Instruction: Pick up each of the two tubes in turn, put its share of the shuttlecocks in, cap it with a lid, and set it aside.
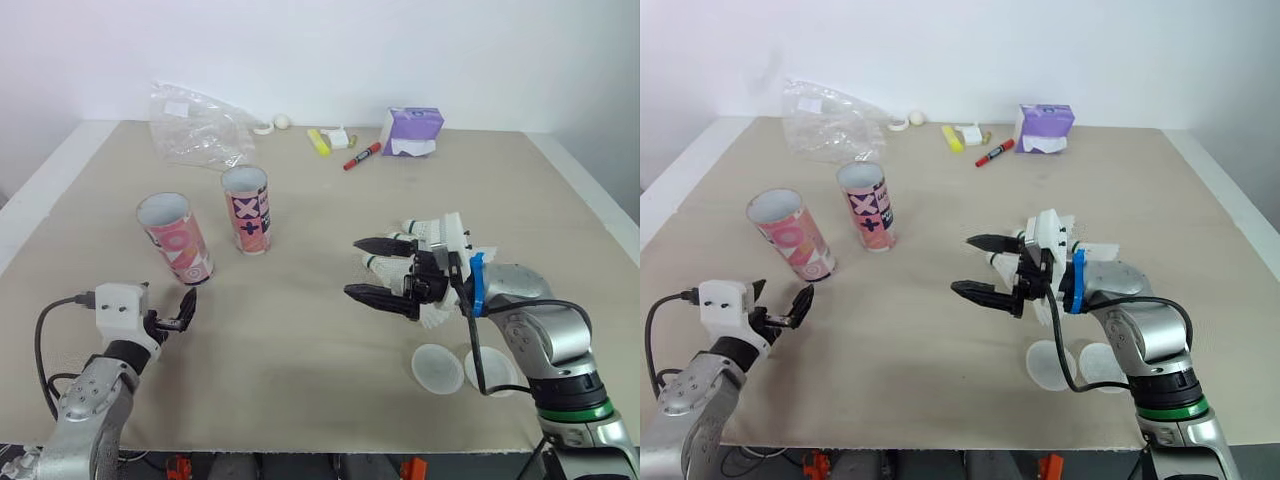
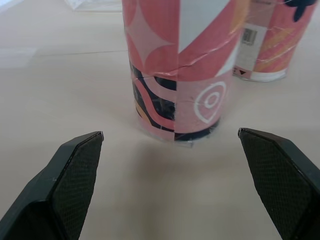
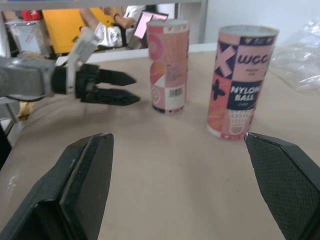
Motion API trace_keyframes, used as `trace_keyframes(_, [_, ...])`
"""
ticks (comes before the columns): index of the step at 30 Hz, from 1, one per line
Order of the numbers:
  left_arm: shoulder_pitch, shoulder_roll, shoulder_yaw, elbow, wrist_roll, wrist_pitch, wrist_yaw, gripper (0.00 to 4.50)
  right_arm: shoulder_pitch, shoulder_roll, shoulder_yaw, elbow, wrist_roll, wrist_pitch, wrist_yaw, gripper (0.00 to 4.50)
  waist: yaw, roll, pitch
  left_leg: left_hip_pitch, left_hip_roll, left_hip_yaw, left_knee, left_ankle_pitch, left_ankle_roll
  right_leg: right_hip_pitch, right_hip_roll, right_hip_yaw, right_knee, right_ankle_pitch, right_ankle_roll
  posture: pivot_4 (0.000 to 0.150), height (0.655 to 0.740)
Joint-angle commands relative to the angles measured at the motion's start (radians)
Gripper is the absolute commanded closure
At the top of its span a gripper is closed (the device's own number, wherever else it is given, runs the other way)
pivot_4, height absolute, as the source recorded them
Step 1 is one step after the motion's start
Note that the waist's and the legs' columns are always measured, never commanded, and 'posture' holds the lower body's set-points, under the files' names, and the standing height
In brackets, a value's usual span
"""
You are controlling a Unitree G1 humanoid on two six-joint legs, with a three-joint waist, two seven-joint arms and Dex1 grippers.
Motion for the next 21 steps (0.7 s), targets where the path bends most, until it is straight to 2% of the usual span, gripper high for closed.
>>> trace_keyframes(1, [-0.053,0.029,0.0,0.045,-0.002,-0.023,-0.029,0.0,-0.011,-0.006,-0.02,-0.008,-0.007,-0.023,0.009,0.02,0.0,0.0,0.0,0.0,0.0,0.0,0.0,0.0,0.0,0.0,0.0,0.0,0.0,0.0,0.0,0.15,0.74])
trace_keyframes(11, [-0.198,0.082,-0.015,0.239,0.013,-0.112,-0.112,0.0,0.022,-0.007,-0.032,-0.035,-0.019,-0.025,-0.007,0.02,0.001,0.0,0.0,0.0,0.0,0.0,0.0,0.0,0.0,0.0,0.0,0.0,0.0,0.0,0.0,0.15,0.74])
trace_keyframes(21, [-0.352,0.132,-0.066,0.518,0.051,-0.265,-0.238,0.0,0.045,-0.015,-0.037,-0.065,-0.018,-0.021,-0.025,0.02,0.001,0.0,0.0,-0.001,0.0,0.0,-0.001,0.0,0.0,0.0,0.0,0.0,0.0,0.001,0.003,0.15,0.74])
